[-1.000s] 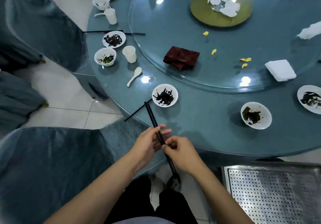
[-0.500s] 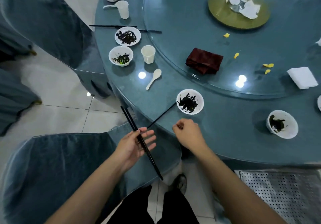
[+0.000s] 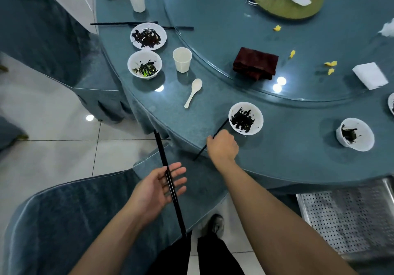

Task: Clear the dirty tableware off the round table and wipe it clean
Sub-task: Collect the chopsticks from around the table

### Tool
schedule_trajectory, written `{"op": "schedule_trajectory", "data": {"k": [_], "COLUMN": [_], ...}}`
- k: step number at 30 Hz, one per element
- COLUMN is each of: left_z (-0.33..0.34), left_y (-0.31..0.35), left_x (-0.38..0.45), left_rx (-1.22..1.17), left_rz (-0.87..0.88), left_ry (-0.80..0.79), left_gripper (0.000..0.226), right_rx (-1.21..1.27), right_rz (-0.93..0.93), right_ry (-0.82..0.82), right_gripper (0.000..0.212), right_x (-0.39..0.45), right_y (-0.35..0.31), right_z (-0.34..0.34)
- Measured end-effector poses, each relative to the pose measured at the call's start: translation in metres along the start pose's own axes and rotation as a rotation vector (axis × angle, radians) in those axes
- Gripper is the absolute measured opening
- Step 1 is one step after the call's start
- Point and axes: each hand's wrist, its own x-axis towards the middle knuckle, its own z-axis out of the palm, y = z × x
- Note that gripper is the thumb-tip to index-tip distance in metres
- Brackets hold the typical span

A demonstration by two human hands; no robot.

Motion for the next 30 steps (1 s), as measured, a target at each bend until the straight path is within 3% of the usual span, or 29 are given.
{"op": "schedule_trajectory", "data": {"k": [4, 9, 19, 30], "left_z": [-0.002, 0.001, 0.001, -0.024], "left_y": [-0.004, -0.021, -0.061, -0.069], "left_x": [-0.004, -0.020, -0.079, -0.145], "left_rx": [-0.008, -0.008, -0.080, -0.131], "left_rz": [0.020, 0.042, 0.155, 0.282], "left_ry": [-0.007, 0.006, 0.036, 0.062], "left_gripper": [0.039, 0.036, 0.039, 0.037], "right_rx": [0.117, 0.217, 0.414, 0.253], "right_rz": [0.104, 0.059, -0.339, -0.673], "right_ry": [-0.052, -0.131, -0.220, -0.406], "right_gripper": [0.026, 0.029, 0.008, 0.012], "right_x": [-0.003, -0.015, -0.142, -0.255], "right_y": [0.003, 0.026, 0.075, 0.068], "right_z": [-0.006, -0.009, -0.043, -0.041]}}
